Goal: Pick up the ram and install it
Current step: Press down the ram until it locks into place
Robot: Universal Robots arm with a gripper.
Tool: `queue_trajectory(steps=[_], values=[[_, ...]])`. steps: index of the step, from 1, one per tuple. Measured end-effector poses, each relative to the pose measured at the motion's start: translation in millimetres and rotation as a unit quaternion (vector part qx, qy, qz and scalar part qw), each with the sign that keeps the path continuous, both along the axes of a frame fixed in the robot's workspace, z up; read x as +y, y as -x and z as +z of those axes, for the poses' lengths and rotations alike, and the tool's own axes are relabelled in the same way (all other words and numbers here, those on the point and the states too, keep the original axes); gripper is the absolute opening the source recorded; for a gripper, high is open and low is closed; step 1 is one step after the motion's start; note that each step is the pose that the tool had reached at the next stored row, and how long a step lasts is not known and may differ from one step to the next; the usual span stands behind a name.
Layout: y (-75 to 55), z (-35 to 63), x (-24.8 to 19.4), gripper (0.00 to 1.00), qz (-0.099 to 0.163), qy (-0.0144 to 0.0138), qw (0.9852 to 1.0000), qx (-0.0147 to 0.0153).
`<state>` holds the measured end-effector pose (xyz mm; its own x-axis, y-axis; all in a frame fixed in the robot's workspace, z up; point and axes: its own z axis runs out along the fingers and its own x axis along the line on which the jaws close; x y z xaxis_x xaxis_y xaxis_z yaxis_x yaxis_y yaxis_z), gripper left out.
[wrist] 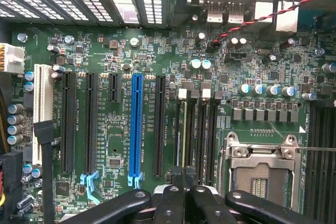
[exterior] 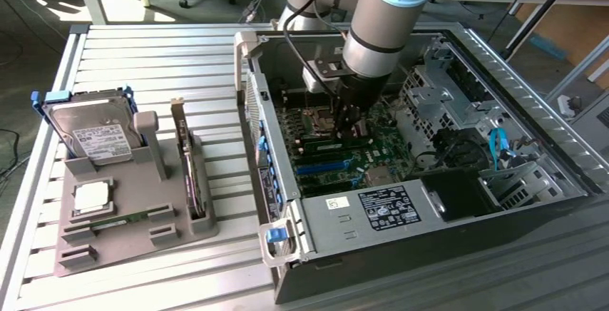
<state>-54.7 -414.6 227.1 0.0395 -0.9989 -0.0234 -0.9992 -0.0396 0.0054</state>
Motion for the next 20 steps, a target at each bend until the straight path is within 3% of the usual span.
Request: queue_trajectory(steps=[4, 6, 7, 11, 13, 20], values=[[-0.1, -0.7, -0.3, 0.11, 0.000, -0.0004, 1.0000, 0.0001], [-0.4, 7.3, 0.3, 0.11, 0.000, -0.0019, 1.0000, -0.0008], [-0.1, 16.0, -0.2, 0.11, 0.000, -0.0007, 1.0000, -0.0001], [-0.1, 40.3, -0.2, 0.11, 0.000, -0.0007, 1.0000, -0.0001], [-0.1, 48.2, -0.2, 0.11, 0.000, -0.0008, 1.0000, -0.0002], [-0.1, 49.9, -0.2, 0.11, 0.000, -0.0008, 1.0000, -0.0002]])
